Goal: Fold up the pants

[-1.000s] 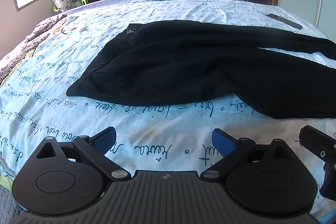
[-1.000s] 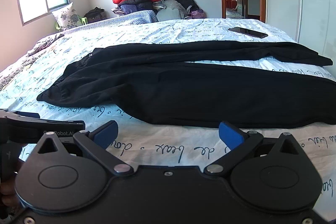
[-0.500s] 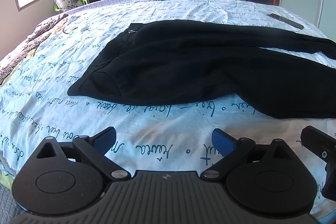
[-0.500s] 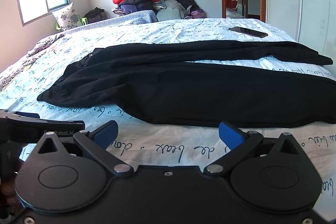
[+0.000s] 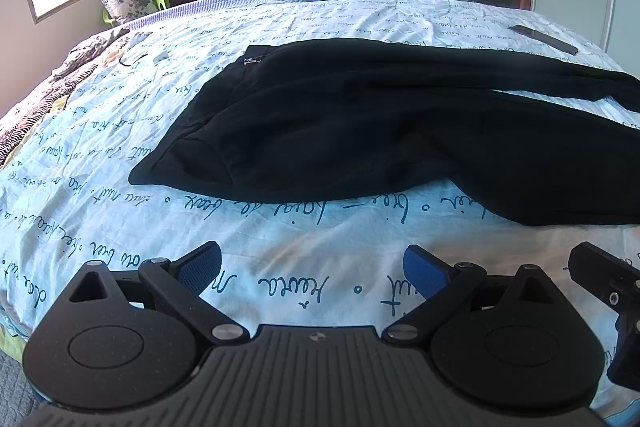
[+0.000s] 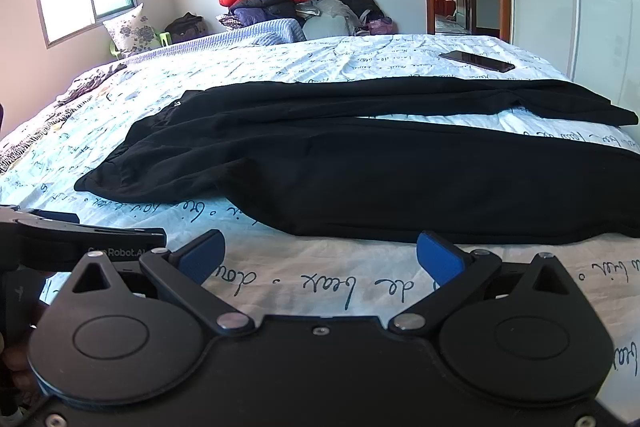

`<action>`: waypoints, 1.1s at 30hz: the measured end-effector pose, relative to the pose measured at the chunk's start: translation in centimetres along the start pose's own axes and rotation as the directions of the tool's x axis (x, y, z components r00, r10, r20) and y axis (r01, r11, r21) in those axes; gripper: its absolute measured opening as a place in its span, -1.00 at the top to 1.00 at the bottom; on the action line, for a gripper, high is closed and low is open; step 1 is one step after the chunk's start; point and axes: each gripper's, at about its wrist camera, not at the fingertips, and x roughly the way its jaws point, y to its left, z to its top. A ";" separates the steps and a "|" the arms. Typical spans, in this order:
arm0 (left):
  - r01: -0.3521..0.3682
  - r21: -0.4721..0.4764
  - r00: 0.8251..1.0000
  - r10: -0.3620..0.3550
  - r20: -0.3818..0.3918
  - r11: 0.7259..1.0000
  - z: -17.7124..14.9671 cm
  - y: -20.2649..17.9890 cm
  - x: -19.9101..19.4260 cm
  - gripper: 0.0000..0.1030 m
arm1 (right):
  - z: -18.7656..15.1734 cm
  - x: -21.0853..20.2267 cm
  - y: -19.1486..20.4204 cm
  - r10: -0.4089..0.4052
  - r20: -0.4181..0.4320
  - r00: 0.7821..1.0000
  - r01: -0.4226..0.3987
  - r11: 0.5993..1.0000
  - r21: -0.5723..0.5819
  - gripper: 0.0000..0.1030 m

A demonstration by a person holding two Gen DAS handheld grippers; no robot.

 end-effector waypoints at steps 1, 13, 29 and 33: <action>0.000 0.000 1.000 0.000 0.000 1.000 0.0 0.0 0.0 -0.93 | 0.0 0.0 0.0 0.000 0.000 1.000 0.000 1.000 -0.001 -1.00; 0.012 0.003 1.000 -0.012 -0.004 1.000 0.3 -0.1 0.5 -0.93 | 0.1 0.4 0.2 0.020 -0.003 1.000 -0.020 1.000 -0.011 -1.00; 0.070 -0.129 0.997 -0.064 0.051 0.989 5.7 8.0 3.3 -0.93 | 14.7 14.4 5.7 0.220 0.071 0.973 -0.144 0.818 -0.557 -1.00; 0.041 -0.144 0.999 -0.038 0.026 0.989 7.7 10.3 5.0 -0.93 | 18.5 22.1 7.0 0.330 -0.086 0.940 -0.327 0.799 -0.504 -1.00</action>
